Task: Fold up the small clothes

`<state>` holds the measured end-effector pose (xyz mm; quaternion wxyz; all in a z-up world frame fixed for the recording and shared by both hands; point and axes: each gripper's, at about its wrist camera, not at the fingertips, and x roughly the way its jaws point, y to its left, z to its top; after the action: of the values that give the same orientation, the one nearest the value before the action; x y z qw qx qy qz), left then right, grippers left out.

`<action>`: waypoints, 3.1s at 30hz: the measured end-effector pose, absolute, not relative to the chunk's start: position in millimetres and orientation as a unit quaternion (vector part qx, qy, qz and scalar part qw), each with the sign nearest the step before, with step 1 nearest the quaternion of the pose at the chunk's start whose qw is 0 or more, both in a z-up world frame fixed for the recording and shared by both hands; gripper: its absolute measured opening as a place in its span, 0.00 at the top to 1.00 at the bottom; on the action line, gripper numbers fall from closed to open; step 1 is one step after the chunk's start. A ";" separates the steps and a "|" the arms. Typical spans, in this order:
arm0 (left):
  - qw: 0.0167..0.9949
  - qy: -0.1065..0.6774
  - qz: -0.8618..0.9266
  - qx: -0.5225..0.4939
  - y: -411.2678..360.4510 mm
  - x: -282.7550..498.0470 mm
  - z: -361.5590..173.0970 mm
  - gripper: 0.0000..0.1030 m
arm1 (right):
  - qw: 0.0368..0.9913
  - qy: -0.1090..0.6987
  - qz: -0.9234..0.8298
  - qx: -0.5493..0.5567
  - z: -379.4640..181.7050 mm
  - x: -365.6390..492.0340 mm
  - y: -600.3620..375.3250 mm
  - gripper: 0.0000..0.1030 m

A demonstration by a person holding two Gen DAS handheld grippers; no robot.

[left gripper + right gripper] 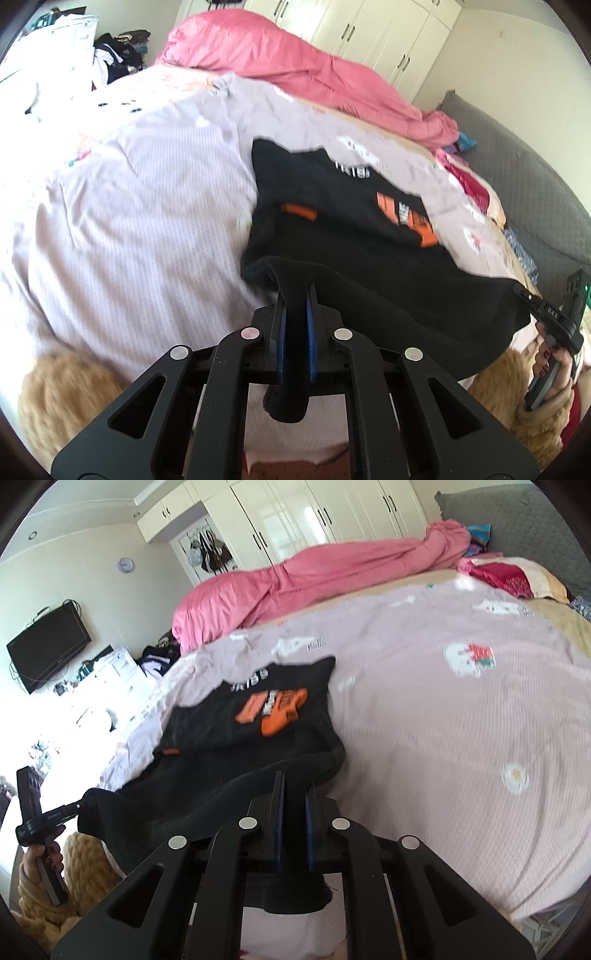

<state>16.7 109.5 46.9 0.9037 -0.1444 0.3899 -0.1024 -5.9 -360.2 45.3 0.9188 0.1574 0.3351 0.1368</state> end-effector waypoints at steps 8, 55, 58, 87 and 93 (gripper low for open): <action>0.917 0.361 -0.092 -0.146 116.3 44.0 72.4 0.97 | 0.933 0.298 0.132 0.154 72.0 22.3 -357.5 0.92; 0.909 0.399 -0.041 -0.113 111.7 212.0 35.8 0.97 | 0.933 0.342 0.045 0.098 32.4 200.1 -325.5 0.92; 0.905 0.407 -0.037 -0.115 113.3 220.0 23.8 0.97 | 0.930 0.351 0.043 0.098 21.5 209.7 -326.0 0.92; 0.915 0.382 -0.131 -0.027 49.2 151.4 42.5 0.88 | 0.932 0.325 0.158 0.038 30.2 142.0 -270.6 0.70; 0.891 0.429 -0.145 0.036 10.4 154.1 3.0 0.89 | 0.915 0.365 0.174 -0.001 3.8 130.9 -243.3 0.76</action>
<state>154.1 10.4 3.0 0.8908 0.0365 0.4291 -0.1449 130.9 -243.3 3.8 0.9148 -0.0007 0.3648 0.1736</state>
